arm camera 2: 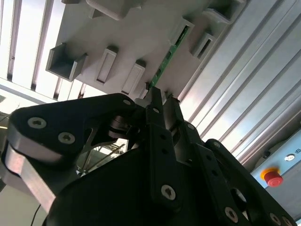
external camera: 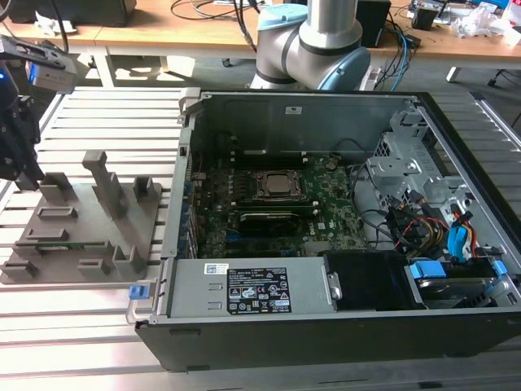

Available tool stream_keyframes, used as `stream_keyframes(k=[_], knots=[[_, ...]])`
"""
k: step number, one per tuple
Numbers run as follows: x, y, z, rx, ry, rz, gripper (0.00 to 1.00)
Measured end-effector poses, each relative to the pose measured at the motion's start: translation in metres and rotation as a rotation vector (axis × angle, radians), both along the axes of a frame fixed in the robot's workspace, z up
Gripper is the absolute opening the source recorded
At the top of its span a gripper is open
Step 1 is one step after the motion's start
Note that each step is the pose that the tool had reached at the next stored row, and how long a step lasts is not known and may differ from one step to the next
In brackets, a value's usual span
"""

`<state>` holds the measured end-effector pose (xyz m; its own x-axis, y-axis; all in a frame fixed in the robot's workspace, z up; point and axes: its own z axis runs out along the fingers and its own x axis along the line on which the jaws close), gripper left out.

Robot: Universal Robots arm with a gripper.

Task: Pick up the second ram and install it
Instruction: 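Pick up the second ram and move it above second insertion slot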

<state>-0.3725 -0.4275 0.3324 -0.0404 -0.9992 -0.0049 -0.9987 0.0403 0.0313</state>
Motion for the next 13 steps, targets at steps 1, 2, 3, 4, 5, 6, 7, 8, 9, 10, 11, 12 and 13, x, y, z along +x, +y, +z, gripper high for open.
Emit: stream_keyframes(k=[1,2,3,4,5,6,7,8,9,10,11,12,13], knots=[[0.0,0.0,-0.001,0.0,0.0001,0.0,0.24],[0.0,0.0,-0.002,-0.0001,0.0001,0.0,0.24],[0.0,0.0,-0.003,0.0,0.0,0.0,0.24],[0.0,0.0,-0.0042,0.0,0.0001,0.0,0.24],[0.0,0.0,-0.0055,0.0,0.0001,0.0,0.24],[0.0,0.0,-0.0067,0.0,0.0001,0.0,0.24],[0.0,0.0,-0.0077,0.0,0.0,0.0,0.24],[0.0,0.0,-0.0082,-0.0001,0.0001,0.0,0.24],[0.0,0.0,-0.0089,0.0,0.0001,0.0,0.24],[0.0,0.0,-0.01,0.0,0.0001,0.0,0.24],[0.0,0.0,-0.0111,0.0,0.0,0.0,0.24],[0.0,0.0,-0.0121,-0.0001,0.0001,0.0,0.24],[0.0,0.0,-0.013,0.0,0.0001,0.0,0.24]])
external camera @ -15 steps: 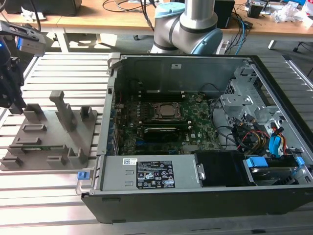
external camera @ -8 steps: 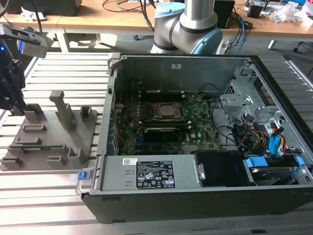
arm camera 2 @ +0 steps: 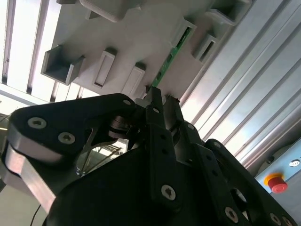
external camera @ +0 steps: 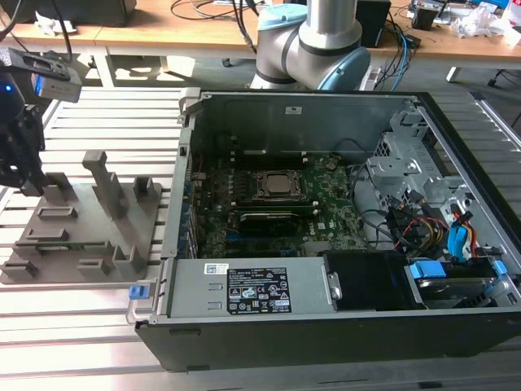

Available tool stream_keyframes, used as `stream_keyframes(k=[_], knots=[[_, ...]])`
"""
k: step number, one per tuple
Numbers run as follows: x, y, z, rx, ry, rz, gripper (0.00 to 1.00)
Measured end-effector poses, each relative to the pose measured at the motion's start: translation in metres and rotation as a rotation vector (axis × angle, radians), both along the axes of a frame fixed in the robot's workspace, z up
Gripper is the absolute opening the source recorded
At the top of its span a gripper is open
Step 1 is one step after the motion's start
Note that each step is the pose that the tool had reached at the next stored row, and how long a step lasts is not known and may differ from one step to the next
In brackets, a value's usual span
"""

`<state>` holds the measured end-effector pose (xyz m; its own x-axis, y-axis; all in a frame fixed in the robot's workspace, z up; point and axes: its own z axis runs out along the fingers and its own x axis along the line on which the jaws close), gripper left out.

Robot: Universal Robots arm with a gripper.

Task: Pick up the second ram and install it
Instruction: 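Pick up the second ram and move it above second insertion slot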

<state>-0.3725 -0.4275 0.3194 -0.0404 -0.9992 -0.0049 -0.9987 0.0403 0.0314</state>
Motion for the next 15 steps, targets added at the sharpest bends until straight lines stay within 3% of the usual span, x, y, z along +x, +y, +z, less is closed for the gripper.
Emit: stream_keyframes(k=[15], knots=[[0.0,0.0,-0.0167,0.0,0.0,0.0,0.24]])
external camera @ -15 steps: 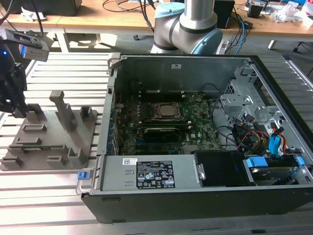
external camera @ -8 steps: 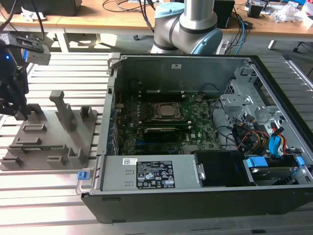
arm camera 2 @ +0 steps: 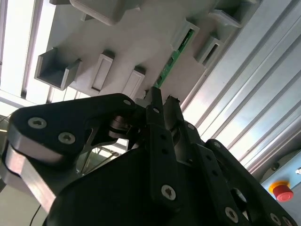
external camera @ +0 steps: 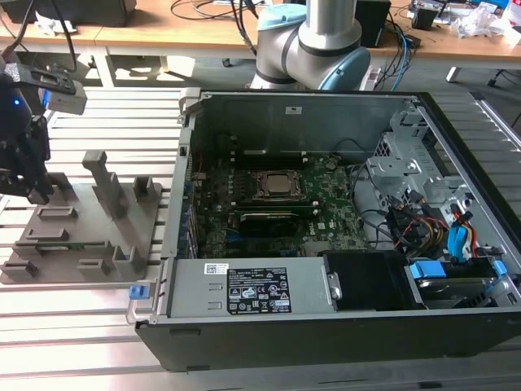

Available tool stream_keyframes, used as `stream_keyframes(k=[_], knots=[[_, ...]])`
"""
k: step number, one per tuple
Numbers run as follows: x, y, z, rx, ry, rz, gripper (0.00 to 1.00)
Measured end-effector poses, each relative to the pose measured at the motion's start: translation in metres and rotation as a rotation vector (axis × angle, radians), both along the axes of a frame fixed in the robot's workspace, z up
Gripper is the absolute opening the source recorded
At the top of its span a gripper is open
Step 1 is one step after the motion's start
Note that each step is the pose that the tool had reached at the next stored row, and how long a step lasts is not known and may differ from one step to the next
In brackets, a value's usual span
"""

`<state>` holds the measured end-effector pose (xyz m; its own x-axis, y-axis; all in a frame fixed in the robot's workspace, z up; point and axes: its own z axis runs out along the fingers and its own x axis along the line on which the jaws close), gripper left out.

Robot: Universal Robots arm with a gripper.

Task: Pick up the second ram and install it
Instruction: 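Pick up the second ram and move it above second insertion slot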

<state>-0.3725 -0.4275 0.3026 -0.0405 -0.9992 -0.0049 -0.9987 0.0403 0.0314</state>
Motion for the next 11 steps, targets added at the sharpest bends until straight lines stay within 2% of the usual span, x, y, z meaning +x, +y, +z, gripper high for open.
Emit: stream_keyframes(k=[6,7,9,11], knots=[[0.0,0.0,-0.01,0.0,-0.0001,0.0,0.24],[-0.001,-0.0009,-0.0134,0.0001,-0.0002,0.0,0.24],[-0.002,-0.0027,-0.015,0.0,-0.0001,0.0,0.24],[-0.004,-0.0064,-0.0174,0.0,-0.0001,0.0,0.24]])
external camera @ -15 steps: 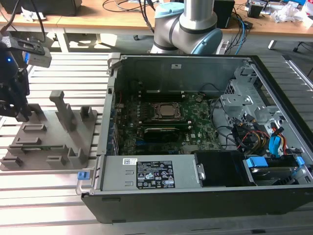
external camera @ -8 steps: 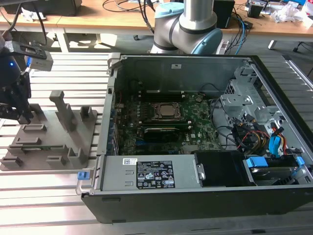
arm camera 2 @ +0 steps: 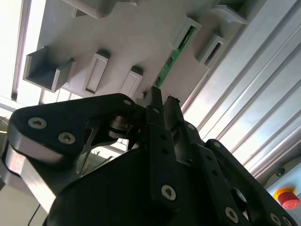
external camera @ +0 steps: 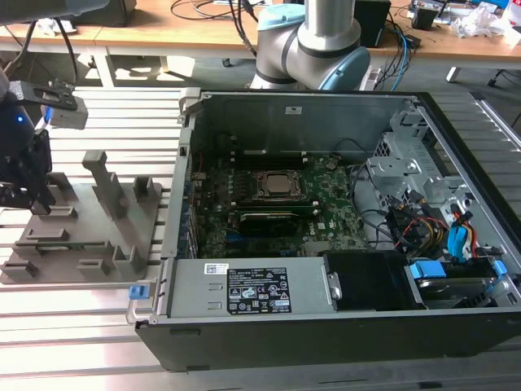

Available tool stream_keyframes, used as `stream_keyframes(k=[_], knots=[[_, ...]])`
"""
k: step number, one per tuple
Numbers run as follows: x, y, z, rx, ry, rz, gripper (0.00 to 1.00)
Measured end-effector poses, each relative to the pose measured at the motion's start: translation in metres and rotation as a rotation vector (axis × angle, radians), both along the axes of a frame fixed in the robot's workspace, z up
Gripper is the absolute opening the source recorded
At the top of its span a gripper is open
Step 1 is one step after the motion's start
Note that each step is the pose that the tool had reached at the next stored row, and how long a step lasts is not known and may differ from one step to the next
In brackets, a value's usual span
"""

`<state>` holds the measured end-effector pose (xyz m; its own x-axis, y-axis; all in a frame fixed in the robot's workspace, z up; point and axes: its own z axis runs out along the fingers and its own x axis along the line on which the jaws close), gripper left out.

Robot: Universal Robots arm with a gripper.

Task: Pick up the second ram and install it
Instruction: 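Pick up the second ram and move it above second insertion slot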

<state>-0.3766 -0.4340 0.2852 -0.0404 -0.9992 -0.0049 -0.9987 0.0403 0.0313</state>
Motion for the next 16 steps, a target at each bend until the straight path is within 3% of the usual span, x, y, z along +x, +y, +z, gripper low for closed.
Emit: stream_keyframes(k=[16], knots=[[0.0,-0.0019,-0.0262,0.0,0.0001,0.0,0.24]])
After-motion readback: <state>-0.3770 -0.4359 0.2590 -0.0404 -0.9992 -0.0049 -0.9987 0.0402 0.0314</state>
